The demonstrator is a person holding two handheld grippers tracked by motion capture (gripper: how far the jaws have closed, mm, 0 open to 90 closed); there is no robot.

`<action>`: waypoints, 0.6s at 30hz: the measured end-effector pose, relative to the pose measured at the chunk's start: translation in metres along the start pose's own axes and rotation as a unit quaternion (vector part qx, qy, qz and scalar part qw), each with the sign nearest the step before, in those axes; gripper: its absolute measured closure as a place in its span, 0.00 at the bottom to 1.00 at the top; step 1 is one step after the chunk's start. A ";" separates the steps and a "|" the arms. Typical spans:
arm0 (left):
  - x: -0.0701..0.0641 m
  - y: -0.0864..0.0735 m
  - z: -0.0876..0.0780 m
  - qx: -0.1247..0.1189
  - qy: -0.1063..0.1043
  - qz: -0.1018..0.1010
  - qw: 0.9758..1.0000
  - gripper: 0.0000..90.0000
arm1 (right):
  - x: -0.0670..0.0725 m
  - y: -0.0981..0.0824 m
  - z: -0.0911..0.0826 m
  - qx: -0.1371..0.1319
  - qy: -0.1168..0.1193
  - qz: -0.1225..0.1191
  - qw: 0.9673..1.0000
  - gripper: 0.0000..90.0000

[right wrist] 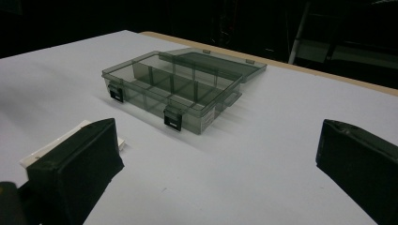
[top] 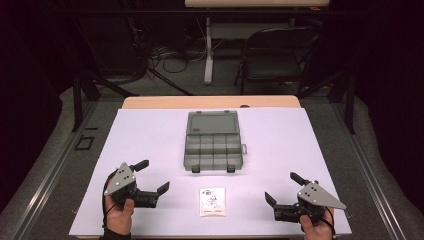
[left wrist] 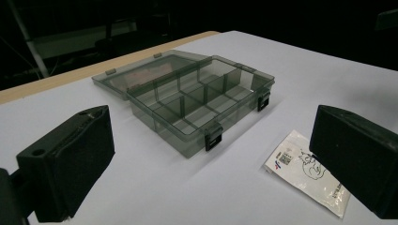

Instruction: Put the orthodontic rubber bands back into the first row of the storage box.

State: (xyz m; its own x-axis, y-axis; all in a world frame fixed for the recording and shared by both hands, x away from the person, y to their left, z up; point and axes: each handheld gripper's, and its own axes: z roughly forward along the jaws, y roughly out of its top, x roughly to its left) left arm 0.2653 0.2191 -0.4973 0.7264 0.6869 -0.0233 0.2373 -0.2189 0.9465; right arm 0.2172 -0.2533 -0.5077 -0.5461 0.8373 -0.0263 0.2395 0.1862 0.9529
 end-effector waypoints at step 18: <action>-0.007 0.008 -0.001 0.013 -0.042 -0.014 0.999 0.01 | 0.004 0.001 0.000 -0.012 0.004 -0.007 1.000 0.00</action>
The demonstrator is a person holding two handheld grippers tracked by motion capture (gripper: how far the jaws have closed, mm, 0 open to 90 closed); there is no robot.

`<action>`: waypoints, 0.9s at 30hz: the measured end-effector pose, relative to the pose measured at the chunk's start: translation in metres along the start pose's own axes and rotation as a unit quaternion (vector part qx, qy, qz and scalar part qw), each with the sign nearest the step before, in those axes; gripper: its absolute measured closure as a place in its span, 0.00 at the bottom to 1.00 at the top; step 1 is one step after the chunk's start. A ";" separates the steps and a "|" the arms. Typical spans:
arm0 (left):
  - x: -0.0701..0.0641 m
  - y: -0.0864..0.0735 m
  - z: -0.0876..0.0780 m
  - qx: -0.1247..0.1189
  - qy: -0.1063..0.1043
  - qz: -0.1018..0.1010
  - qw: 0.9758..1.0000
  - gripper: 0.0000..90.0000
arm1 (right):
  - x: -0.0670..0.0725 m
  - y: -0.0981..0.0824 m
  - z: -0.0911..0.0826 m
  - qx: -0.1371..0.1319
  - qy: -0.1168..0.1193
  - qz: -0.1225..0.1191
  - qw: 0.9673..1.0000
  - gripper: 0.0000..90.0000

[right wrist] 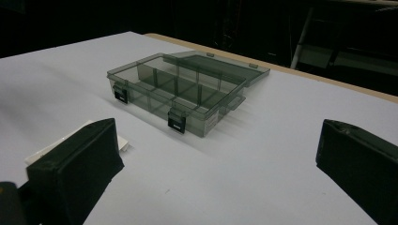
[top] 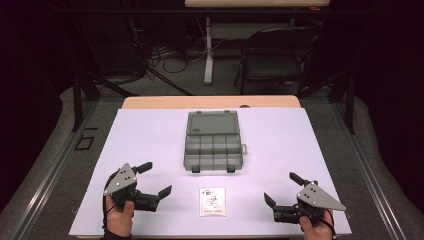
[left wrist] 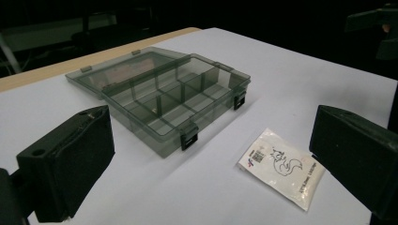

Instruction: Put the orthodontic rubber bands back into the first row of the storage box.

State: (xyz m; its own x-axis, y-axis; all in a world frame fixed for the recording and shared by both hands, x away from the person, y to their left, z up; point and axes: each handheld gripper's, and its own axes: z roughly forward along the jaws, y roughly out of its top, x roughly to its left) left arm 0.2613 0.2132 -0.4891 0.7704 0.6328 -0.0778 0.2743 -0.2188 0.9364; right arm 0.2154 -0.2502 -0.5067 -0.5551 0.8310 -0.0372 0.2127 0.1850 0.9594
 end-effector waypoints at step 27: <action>0.004 0.031 0.037 0.054 -0.007 -0.067 0.996 0.01 | 0.003 0.003 -0.002 -0.014 0.001 0.002 1.000 0.00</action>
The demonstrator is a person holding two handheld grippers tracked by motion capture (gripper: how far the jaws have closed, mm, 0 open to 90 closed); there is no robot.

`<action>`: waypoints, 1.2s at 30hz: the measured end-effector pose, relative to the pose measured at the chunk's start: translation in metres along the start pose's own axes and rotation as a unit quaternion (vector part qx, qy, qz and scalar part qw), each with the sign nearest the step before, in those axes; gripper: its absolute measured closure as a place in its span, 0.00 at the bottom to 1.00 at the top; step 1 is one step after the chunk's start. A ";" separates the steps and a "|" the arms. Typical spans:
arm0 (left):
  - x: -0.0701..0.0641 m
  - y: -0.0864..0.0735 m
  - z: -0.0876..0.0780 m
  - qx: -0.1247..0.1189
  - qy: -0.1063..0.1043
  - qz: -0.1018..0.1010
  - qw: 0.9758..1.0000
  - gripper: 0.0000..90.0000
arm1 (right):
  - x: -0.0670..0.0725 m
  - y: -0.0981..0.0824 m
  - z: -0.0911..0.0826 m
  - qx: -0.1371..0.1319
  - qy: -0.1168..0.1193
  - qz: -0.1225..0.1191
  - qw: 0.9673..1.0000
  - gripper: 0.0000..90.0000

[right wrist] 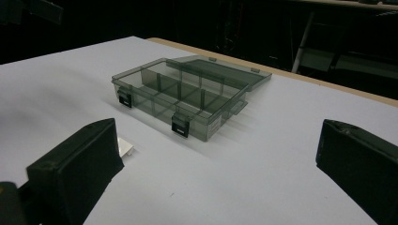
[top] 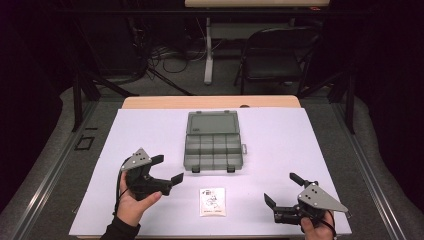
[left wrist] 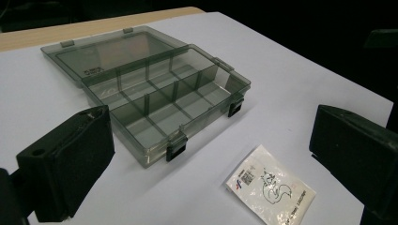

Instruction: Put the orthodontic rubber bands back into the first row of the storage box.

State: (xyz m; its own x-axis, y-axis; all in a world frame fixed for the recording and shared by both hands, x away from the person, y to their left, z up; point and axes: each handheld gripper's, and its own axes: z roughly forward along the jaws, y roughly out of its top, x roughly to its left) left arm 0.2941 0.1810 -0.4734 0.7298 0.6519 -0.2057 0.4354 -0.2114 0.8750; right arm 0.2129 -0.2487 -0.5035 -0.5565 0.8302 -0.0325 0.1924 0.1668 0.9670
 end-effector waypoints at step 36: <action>-0.021 -0.008 0.070 0.112 -0.036 0.045 0.992 0.47 | 0.000 -0.002 0.003 0.013 0.011 -0.001 1.000 0.00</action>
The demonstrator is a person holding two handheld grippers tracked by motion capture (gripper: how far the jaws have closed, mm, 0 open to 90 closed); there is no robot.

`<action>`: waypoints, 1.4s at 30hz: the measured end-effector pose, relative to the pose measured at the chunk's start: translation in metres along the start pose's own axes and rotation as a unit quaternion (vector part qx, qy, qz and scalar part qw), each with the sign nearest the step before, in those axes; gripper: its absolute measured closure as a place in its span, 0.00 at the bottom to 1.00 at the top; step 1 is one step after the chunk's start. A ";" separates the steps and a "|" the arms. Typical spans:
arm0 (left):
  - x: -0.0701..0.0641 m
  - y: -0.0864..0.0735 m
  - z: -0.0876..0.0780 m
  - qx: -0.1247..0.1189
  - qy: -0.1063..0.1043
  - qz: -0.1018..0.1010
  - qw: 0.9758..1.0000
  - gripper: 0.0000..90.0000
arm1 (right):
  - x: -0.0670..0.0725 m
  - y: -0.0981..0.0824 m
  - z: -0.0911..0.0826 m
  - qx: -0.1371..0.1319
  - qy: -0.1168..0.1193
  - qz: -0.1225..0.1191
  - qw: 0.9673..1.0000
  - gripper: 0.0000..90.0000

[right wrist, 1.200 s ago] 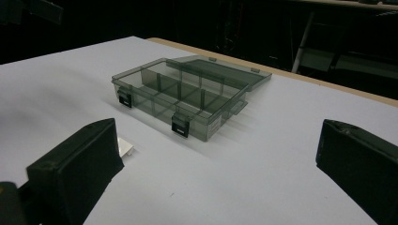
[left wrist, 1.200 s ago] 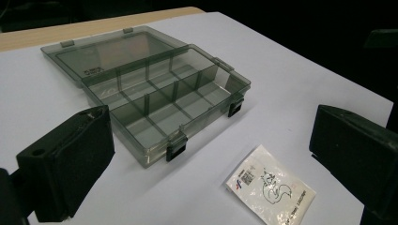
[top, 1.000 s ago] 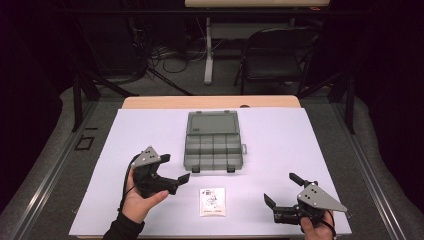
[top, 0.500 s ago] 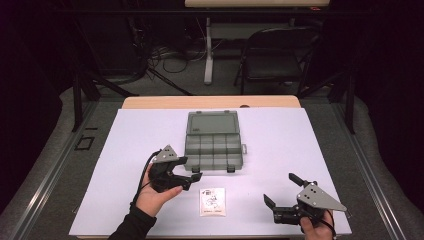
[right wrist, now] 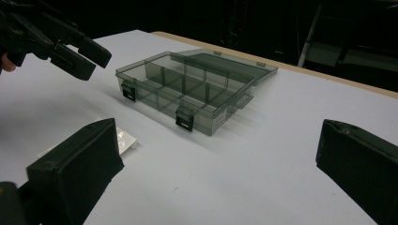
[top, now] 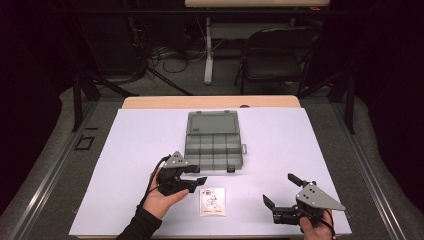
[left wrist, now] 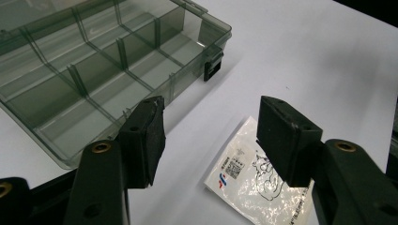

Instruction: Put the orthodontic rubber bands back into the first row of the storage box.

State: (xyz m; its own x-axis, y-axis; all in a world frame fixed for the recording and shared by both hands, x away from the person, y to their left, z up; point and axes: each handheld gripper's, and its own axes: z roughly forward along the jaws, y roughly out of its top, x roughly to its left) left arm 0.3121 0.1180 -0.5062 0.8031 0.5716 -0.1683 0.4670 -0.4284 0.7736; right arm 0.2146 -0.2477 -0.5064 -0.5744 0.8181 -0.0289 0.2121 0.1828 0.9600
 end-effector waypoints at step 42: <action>-0.008 -0.027 0.041 0.079 -0.010 0.023 0.997 0.69 | -0.001 -0.002 0.002 0.010 0.006 0.001 1.000 0.00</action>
State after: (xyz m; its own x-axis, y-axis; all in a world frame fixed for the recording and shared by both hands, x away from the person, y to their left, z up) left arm 0.3082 0.0963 -0.5505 0.8320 0.5346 -0.1483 0.4799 -0.5593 0.6759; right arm 0.2164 -0.2476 -0.5092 -0.5825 0.8125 -0.0231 0.2286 0.1911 0.9546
